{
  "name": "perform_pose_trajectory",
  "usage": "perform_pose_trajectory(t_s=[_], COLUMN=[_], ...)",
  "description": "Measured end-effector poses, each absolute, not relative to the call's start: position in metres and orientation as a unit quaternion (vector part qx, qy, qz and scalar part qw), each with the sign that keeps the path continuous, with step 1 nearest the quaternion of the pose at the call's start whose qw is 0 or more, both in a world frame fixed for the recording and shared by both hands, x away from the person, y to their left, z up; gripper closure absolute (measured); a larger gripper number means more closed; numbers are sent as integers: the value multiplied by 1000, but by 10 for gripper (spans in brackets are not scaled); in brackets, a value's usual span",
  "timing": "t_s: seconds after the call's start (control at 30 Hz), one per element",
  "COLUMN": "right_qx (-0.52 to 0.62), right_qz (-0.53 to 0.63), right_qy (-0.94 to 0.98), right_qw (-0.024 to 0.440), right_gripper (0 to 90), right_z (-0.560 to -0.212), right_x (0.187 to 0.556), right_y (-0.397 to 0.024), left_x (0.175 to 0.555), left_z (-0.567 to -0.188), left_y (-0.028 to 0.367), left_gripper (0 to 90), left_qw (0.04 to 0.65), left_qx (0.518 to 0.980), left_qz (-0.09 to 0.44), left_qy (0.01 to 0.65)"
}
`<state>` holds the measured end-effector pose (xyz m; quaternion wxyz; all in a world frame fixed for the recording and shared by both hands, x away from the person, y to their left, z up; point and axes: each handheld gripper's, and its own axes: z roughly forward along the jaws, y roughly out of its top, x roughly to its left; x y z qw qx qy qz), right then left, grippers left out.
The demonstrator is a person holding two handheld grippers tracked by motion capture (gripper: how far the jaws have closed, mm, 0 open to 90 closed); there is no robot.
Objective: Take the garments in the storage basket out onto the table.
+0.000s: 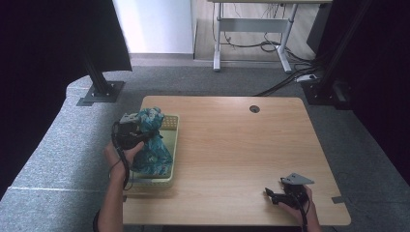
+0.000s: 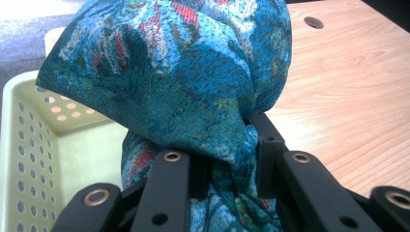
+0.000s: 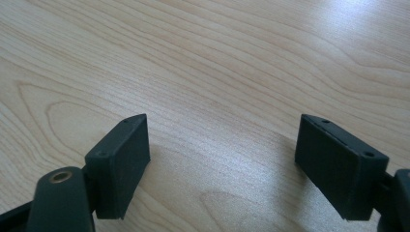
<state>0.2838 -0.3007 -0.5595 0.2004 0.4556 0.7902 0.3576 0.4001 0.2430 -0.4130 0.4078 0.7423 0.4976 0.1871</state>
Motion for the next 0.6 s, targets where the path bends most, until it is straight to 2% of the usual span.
perform_pose_trajectory(t_s=[0.6], right_qx=[457], right_qz=[358], right_qy=[790], right_qw=[200], right_gripper=[192], right_z=[-559], right_x=[284], right_y=[-301], left_x=[391], left_z=[-391], left_y=[242], left_gripper=[730], left_qw=[421], left_qx=[742], left_qz=[202], left_qy=[481])
